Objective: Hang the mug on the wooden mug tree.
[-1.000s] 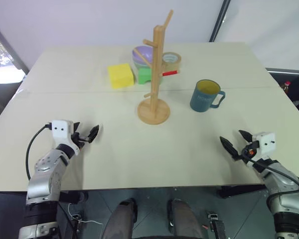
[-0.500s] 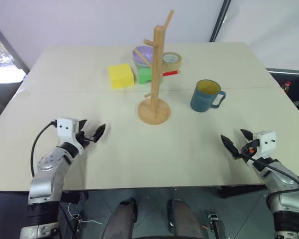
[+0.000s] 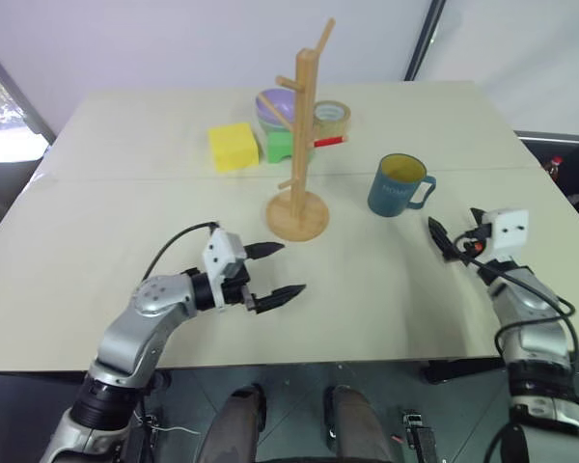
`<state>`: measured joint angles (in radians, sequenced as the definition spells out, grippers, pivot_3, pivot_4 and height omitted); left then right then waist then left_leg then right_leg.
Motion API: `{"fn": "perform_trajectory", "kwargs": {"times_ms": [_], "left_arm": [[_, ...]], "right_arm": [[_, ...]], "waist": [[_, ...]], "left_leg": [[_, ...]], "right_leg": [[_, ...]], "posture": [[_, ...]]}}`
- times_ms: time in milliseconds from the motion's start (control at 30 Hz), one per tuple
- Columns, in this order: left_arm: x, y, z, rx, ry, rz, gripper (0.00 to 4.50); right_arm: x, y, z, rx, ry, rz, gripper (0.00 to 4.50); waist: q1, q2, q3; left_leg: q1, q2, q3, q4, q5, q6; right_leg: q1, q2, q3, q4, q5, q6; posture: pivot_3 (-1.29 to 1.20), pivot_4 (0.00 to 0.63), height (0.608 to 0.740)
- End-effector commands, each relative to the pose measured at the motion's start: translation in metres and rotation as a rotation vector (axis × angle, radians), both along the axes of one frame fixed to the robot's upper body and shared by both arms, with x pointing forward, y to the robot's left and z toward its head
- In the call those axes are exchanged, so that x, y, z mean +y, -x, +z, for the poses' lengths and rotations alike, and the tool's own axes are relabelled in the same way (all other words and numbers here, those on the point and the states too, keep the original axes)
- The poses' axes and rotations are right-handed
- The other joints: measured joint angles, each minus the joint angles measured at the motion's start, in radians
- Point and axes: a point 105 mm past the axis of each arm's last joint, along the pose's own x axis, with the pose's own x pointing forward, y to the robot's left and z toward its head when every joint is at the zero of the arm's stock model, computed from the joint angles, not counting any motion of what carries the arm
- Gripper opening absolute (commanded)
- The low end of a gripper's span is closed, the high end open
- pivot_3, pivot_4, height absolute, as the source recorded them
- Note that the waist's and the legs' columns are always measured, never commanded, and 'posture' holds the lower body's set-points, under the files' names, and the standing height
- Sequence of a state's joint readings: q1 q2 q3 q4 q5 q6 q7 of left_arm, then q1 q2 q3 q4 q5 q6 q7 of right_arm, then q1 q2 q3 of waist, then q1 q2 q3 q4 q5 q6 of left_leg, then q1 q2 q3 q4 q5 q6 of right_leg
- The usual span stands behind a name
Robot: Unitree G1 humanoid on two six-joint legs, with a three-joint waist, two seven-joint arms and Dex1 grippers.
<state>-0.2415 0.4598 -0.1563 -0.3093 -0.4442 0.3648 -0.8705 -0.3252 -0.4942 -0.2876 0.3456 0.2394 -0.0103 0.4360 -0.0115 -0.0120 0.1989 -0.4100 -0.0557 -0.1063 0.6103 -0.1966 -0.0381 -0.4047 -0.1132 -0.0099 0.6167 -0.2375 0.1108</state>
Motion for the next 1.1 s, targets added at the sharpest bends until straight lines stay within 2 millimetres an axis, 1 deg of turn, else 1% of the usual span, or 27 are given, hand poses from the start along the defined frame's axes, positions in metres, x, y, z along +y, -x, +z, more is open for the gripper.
{"fn": "perform_trajectory", "kwargs": {"times_ms": [33, 200, 500, 700, 900, 1000, 1100], "left_arm": [[-0.01, -0.002, 0.012, -0.066, 0.019, -0.025, 4.5], [-0.015, -0.004, 0.019, -0.086, 0.045, -0.021, 4.5], [-0.012, -0.003, 0.021, -0.09, 0.056, 0.004, 4.5], [-0.014, -0.002, 0.025, -0.094, 0.066, 0.002, 4.5], [-0.014, -0.002, 0.025, -0.094, 0.068, 0.001, 4.5], [-0.013, -0.003, 0.026, -0.097, 0.07, 0.009, 4.5], [-0.011, -0.004, 0.026, -0.099, 0.07, 0.019, 4.5]], "right_arm": [[0.004, -0.012, 0.012, -0.052, 0.028, -0.027, 4.46], [0.008, -0.029, 0.015, -0.064, 0.03, -0.065, 4.46], [0.013, -0.046, 0.014, -0.059, 0.027, -0.063, 4.46], [0.014, -0.06, 0.018, -0.052, 0.01, -0.087, 4.46], [0.023, -0.07, 0.019, -0.04, 0.006, -0.048, 4.46], [0.026, -0.072, 0.019, -0.036, -0.001, -0.027, 3.65], [0.029, -0.073, 0.019, -0.034, -0.003, -0.009, 2.17]], "waist": [[0.0, 0.0, 0.0], [-0.002, 0.0, 0.0], [-0.002, 0.0, 0.0], [-0.006, 0.0, 0.0], [-0.006, 0.0, 0.0], [-0.006, 0.0, 0.0], [-0.006, 0.0, 0.0]], "left_leg": [[0.0, 0.0, 0.0, 0.0, 0.0, 0.0], [0.0, -0.001, 0.0, 0.0, 0.0, 0.0], [0.0, -0.001, 0.0, 0.0, 0.0, 0.001], [0.0, -0.002, 0.0, 0.0, 0.0, 0.001], [0.0, -0.002, 0.0, 0.0, 0.0, 0.001], [0.0, -0.002, 0.0, 0.0, 0.0, 0.001], [0.0, -0.002, 0.0, 0.0, 0.0, 0.001]], "right_leg": [[0.0, 0.0, 0.0, 0.0, 0.0, 0.0], [0.0, 0.0, 0.0, 0.0, 0.0, 0.0], [0.0, 0.0, 0.0, 0.0, 0.0, 0.0], [0.0, 0.001, 0.0, 0.001, 0.0, 0.0], [0.0, 0.001, 0.001, 0.001, 0.0, 0.0], [0.0, 0.001, 0.001, 0.001, 0.0, 0.0], [0.0, 0.001, 0.001, 0.001, 0.0, 0.0]], "posture": [[0.0, 0.15, 0.74], [0.0, 0.15, 0.74], [0.0, 0.15, 0.74], [0.0, 0.15, 0.74], [0.0, 0.15, 0.74], [0.0, 0.15, 0.74], [0.0, 0.15, 0.74]]}}
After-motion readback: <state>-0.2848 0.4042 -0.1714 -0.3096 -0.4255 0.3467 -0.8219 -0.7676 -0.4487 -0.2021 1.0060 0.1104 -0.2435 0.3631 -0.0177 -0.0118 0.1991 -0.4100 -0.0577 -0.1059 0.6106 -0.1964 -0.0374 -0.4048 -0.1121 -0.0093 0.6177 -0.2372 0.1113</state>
